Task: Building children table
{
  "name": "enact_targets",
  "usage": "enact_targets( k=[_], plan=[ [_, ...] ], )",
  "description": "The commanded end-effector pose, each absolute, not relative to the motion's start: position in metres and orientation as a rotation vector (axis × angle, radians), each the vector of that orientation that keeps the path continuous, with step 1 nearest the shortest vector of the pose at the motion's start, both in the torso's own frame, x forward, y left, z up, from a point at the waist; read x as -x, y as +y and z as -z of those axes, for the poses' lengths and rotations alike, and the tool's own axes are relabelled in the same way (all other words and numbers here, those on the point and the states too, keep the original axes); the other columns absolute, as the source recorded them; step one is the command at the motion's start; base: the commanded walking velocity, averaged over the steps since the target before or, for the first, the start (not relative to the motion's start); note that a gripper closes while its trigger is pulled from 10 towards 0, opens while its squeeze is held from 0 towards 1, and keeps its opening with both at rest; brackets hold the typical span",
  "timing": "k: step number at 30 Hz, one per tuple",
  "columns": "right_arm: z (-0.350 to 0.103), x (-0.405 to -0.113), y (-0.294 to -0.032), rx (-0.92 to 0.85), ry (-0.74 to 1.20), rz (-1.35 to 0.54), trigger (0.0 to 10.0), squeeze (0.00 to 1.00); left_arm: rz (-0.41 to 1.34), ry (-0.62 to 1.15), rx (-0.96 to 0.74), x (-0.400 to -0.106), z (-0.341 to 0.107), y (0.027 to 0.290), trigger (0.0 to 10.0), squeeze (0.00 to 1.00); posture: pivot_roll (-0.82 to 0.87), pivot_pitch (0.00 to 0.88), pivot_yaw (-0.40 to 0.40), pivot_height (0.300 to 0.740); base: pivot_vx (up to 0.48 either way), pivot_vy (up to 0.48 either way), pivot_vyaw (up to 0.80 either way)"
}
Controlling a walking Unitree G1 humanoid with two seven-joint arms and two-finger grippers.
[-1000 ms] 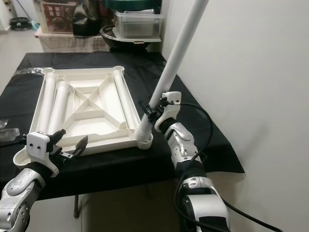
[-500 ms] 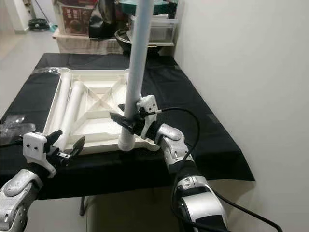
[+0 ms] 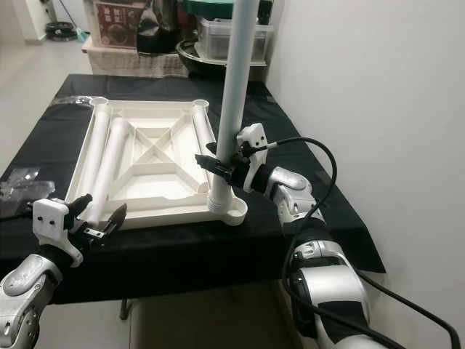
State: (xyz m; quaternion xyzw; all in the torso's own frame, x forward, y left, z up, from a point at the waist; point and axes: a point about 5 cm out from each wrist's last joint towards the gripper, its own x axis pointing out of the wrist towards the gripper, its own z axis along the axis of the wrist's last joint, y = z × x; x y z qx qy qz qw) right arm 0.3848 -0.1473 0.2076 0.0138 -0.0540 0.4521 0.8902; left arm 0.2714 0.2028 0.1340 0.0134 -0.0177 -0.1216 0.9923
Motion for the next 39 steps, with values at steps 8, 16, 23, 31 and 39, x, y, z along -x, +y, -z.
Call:
enact_targets(
  k=[8,16,23,31,39],
  plan=[
    [-0.205,-0.387,-0.162,0.017,-0.089,-0.89,0.0,0.0,0.261,-0.029,-0.037,-0.274,-0.134,0.201,10.0,0.0,0.07,0.0,-0.102,0.74,0.0,0.0,0.0],
    [-0.197,-0.389,-0.168,0.047,-0.048,-0.805,0.0,0.0,0.253,-0.027,-0.038,-0.271,-0.133,0.202,10.0,0.0,0.08,0.0,-0.108,0.74,0.0,0.0,0.0],
    [-0.19,-0.393,-0.175,0.06,-0.009,-0.682,0.0,0.0,0.252,-0.027,-0.038,-0.271,-0.133,0.202,10.0,0.0,0.09,0.0,-0.112,0.74,0.0,0.0,0.0],
    [-0.182,-0.394,-0.179,0.056,0.048,-0.618,0.0,0.0,0.256,-0.029,-0.038,-0.272,-0.133,0.201,10.0,0.0,0.09,0.0,-0.112,0.74,0.0,0.0,0.0],
    [-0.176,-0.393,-0.166,0.101,0.07,-0.665,0.0,0.0,0.259,-0.03,-0.037,-0.273,-0.132,0.2,10.0,0.0,0.09,0.0,-0.117,0.74,0.0,0.0,0.0]
  ],
)
